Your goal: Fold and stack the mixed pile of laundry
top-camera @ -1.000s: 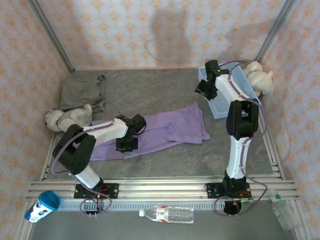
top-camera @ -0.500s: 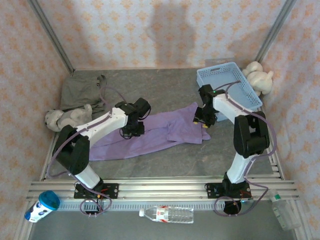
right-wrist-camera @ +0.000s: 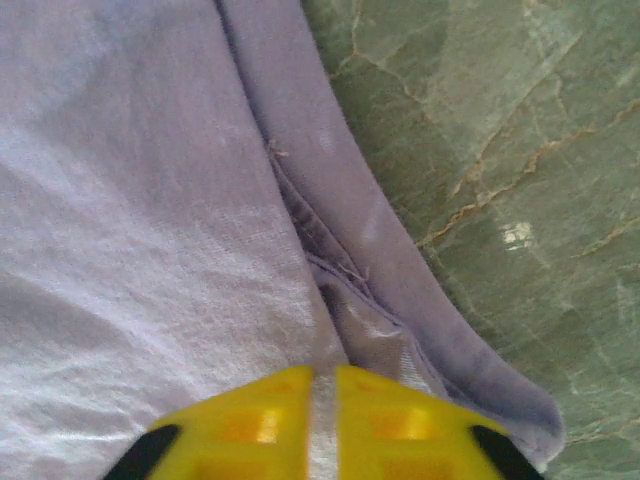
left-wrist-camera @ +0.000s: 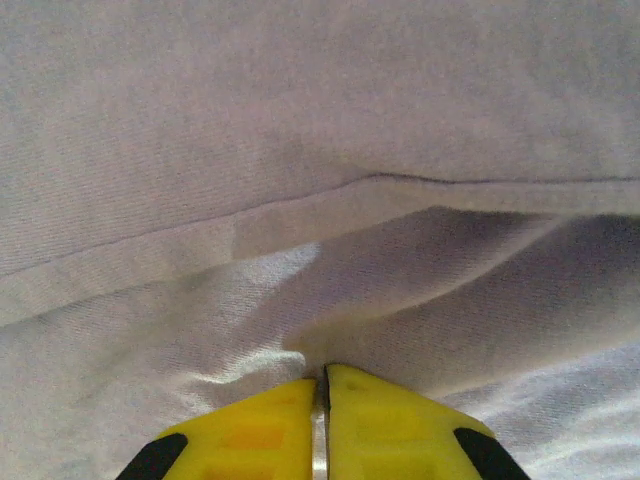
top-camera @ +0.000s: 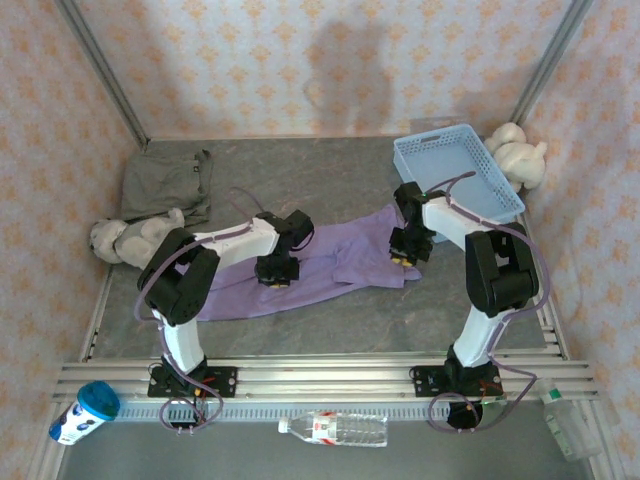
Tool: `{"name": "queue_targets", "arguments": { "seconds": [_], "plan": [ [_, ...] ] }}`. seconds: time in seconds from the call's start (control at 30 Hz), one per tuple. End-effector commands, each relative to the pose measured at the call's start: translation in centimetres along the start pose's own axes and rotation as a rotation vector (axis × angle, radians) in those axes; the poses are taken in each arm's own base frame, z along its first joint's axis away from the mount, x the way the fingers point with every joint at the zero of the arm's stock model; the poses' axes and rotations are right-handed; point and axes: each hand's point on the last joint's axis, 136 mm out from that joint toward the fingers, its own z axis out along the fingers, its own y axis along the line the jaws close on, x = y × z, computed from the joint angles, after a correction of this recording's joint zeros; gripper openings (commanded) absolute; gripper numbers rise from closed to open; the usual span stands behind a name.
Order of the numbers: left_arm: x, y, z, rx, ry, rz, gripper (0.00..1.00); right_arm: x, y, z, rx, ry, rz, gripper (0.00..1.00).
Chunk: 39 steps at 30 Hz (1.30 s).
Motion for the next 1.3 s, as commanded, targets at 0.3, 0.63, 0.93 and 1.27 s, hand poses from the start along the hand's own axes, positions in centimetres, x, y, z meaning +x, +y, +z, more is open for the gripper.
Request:
{"name": "queue_targets", "arguments": {
  "seconds": [0.3, 0.63, 0.93, 1.27],
  "plan": [
    [1.3, 1.7, 1.7, -0.089, 0.039, 0.03, 0.1, -1.0, -0.9, -2.2, 0.032, -0.068, -0.009, 0.03],
    [1.6, 2.1, 2.0, -0.099, 0.043, 0.025, 0.1, 1.2, -1.6, 1.2, 0.019, 0.006, -0.004, 0.2],
    [1.7, 2.2, 2.0, -0.107, 0.049, 0.021, 0.1, 1.3, -1.6, 0.7, 0.005, -0.011, 0.006, 0.11],
    [1.9, 2.3, 2.3, -0.113, 0.056, 0.016, 0.1, 0.1, -0.4, -3.0, -0.03, -0.074, -0.009, 0.0]
  ]
}}
